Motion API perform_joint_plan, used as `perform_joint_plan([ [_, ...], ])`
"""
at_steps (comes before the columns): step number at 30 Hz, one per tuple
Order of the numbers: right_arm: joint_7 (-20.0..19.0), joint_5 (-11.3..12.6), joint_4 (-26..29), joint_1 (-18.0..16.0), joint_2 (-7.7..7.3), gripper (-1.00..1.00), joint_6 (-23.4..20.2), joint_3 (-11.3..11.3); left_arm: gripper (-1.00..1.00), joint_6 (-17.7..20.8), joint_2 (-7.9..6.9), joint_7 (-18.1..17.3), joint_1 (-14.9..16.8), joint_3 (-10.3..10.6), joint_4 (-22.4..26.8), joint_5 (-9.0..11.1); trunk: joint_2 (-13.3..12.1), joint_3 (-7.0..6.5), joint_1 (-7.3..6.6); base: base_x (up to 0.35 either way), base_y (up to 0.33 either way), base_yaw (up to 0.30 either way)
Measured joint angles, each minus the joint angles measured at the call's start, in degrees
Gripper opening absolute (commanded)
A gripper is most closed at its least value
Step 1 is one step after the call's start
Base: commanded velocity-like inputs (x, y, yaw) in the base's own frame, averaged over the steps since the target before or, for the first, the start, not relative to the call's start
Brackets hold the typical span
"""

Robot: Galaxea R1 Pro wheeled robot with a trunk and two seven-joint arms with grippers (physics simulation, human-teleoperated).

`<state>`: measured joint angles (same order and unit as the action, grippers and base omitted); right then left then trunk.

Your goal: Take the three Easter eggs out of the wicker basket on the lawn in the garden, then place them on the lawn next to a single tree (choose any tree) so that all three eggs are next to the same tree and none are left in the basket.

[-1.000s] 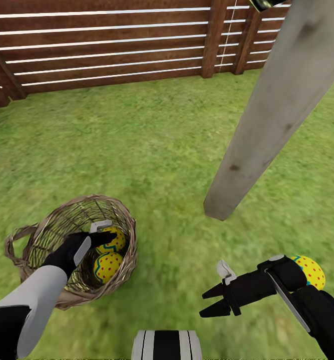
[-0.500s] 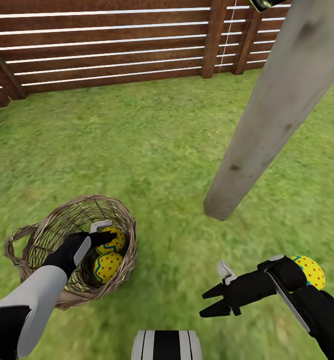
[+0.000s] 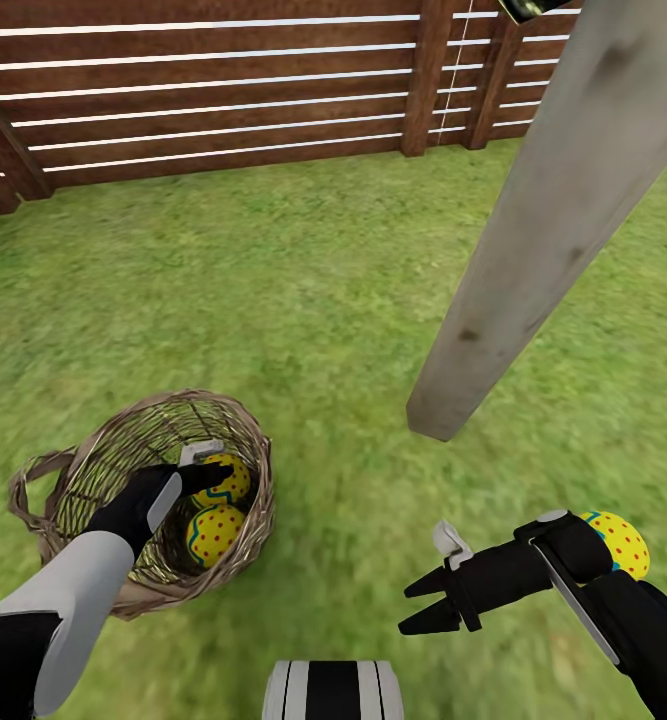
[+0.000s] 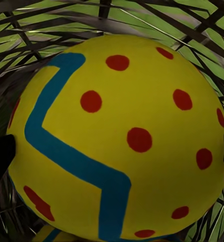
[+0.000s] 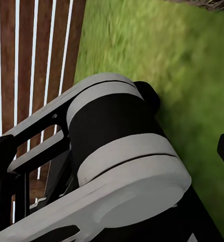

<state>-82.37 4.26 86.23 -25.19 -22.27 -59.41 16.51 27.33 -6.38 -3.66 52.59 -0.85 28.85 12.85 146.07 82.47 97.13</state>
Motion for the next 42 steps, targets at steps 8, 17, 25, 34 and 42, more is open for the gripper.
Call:
perform_joint_plan([
  [8, 0.03, -0.06, -0.01, 0.00, 0.00, 1.00, 0.00, 0.01, -1.00, -0.01, -0.01, -0.03, 0.00, 0.00, -0.01, -0.23, 0.00, 0.00, 0.00, 0.000, 0.000, 0.000],
  [17, 0.04, -0.09, -0.06, 0.00, 0.00, 1.00, 0.00, 0.00, -1.00, -0.01, -0.01, -0.03, 0.00, -0.01, -0.02, -0.23, 0.00, 0.00, 0.00, 0.000, 0.000, 0.000],
  [25, 0.09, -1.07, -0.10, 0.00, 0.16, 1.00, 0.00, 0.09, -1.00, -0.06, -0.03, 0.05, -0.03, 0.02, -0.27, -1.52, -0.03, -0.44, -0.04, 0.000, 0.000, 0.000],
  [34, 0.11, -1.21, -0.11, 0.00, 0.17, 1.00, 0.00, 0.09, -1.00, 0.02, -0.03, 0.10, -0.03, -0.01, -0.36, -1.53, -0.12, -1.77, -0.19, 0.000, 0.000, 0.000],
  [42, 0.11, -1.22, -0.11, 0.00, 0.17, 1.00, 0.00, 0.10, -1.00, 0.11, -0.12, 0.15, -0.04, 0.00, -0.41, -1.61, -0.15, -2.42, -0.27, 0.000, 0.000, 0.000],
])
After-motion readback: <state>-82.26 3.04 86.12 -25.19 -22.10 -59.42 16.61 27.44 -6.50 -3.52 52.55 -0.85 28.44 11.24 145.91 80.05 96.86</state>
